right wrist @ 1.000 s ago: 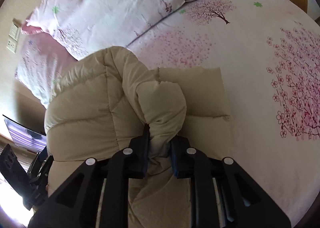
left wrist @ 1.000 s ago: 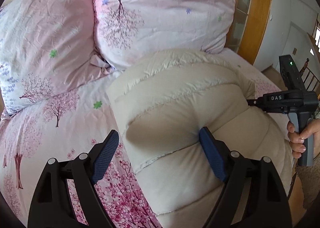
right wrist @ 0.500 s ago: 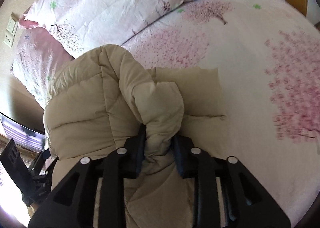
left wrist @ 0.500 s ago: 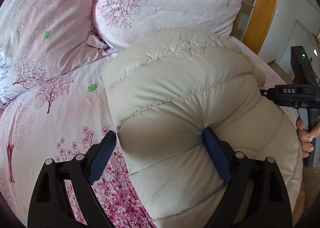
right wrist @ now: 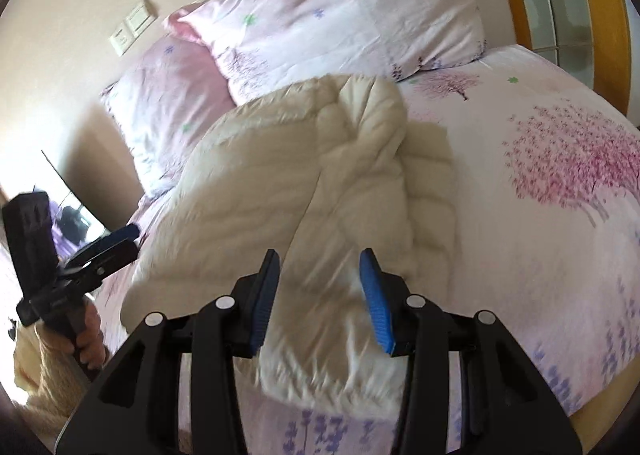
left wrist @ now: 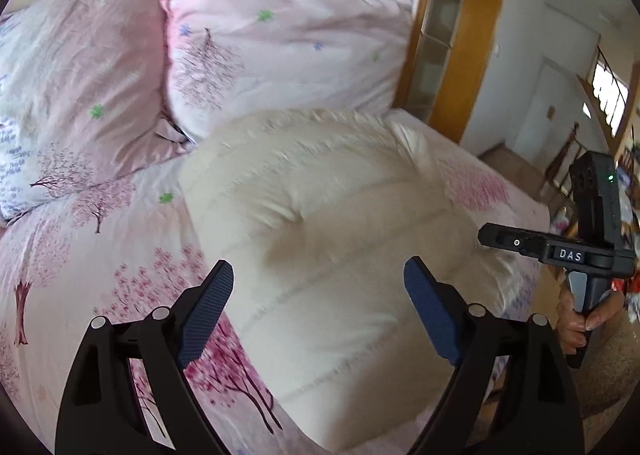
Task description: Fold large clothes
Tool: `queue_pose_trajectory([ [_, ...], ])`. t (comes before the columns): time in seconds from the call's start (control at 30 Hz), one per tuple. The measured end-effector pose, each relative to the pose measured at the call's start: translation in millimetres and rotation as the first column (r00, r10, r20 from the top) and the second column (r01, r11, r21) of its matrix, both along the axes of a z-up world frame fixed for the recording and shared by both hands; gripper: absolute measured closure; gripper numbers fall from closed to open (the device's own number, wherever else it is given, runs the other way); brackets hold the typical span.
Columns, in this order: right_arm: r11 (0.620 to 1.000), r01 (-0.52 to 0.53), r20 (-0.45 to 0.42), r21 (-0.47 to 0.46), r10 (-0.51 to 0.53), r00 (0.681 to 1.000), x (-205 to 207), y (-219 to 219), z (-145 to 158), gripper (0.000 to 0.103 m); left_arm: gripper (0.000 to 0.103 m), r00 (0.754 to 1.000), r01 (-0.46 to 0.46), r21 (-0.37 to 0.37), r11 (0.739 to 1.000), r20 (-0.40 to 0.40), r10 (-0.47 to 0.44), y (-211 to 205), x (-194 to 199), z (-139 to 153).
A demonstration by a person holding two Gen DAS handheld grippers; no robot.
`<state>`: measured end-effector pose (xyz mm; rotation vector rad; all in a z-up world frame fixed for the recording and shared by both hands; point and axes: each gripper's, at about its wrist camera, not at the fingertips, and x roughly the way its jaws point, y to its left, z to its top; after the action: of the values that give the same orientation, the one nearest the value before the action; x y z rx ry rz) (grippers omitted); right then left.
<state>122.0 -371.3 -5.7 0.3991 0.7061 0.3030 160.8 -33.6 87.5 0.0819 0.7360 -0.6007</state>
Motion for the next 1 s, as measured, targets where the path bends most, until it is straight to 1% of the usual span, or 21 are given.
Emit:
queue_pose_trajectory([
  [0.07,1.000,0.006,-0.020,-0.029,-0.006,1.000,-6,6,-7,0.060,0.014,1.000,0.003,0.035,0.999,-0.006,-0.003,-6,0,-8],
  [0.1,0.999,0.009,-0.039,-0.041,-0.011,0.999,-4,8,-14,0.060,0.014,1.000,0.003,0.059,0.998,-0.024,-0.002,-9,2,-16],
  [0.2,0.998,0.011,-0.086,-0.055,-0.016,0.996,3,13,-29,0.060,0.013,0.997,0.005,0.063,0.998,-0.075,0.000,-12,9,-30],
  [0.33,0.997,0.008,-0.107,-0.076,-0.016,0.994,9,19,-38,0.060,0.010,0.994,-0.004,0.087,0.996,-0.109,0.013,-16,16,-39],
  [0.47,0.997,0.015,-0.107,-0.079,-0.024,0.994,11,22,-43,0.060,0.007,0.993,-0.016,0.110,0.994,-0.113,0.029,-21,22,-47],
  [0.53,0.994,0.002,-0.123,-0.106,-0.015,0.992,13,25,-40,0.058,0.007,0.994,-0.021,0.098,0.995,-0.107,0.031,-20,21,-47],
  [0.6,0.990,-0.012,-0.158,-0.142,-0.011,0.987,16,24,-30,0.053,0.007,0.993,-0.024,0.051,0.998,-0.118,0.030,-12,19,-40],
  [0.63,0.988,-0.016,-0.168,-0.156,-0.011,0.986,18,22,-24,0.047,0.007,0.991,-0.027,0.020,0.999,-0.127,0.029,-6,20,-36],
  [0.67,0.985,-0.021,-0.171,-0.171,-0.009,0.985,19,20,-14,0.038,0.007,0.990,-0.034,-0.031,0.999,-0.137,0.029,4,21,-30],
  [0.7,0.985,-0.019,-0.156,-0.174,-0.008,0.988,18,16,-4,0.031,0.007,0.989,-0.043,-0.071,0.997,-0.142,0.032,12,21,-26],
  [0.73,0.985,-0.012,-0.141,-0.175,-0.013,0.990,17,13,4,0.011,0.007,0.988,-0.059,-0.122,0.991,-0.151,0.041,24,24,-21],
  [0.77,0.982,0.012,-0.125,-0.191,-0.036,0.991,16,9,13,0.002,0.006,0.985,-0.075,-0.155,0.985,-0.163,0.050,33,27,-18],
  [0.83,0.976,0.033,-0.116,-0.216,-0.060,0.991,23,3,30,0.002,0.002,0.976,-0.128,-0.205,0.970,-0.199,0.087,52,39,-15],
  [0.87,0.976,0.036,-0.128,-0.214,-0.065,0.990,27,-2,33,0.002,0.002,0.968,-0.165,-0.222,0.961,-0.225,0.114,62,47,-16],
  [0.93,0.984,0.034,-0.184,-0.177,-0.067,0.981,38,-13,36,0.002,0.001,0.954,-0.198,-0.240,0.950,-0.269,0.131,71,56,-21],
  [1.0,0.993,0.026,-0.228,-0.113,-0.052,0.972,47,-22,31,0.002,0.001,0.939,-0.223,-0.252,0.942,-0.316,0.137,77,63,-28],
])
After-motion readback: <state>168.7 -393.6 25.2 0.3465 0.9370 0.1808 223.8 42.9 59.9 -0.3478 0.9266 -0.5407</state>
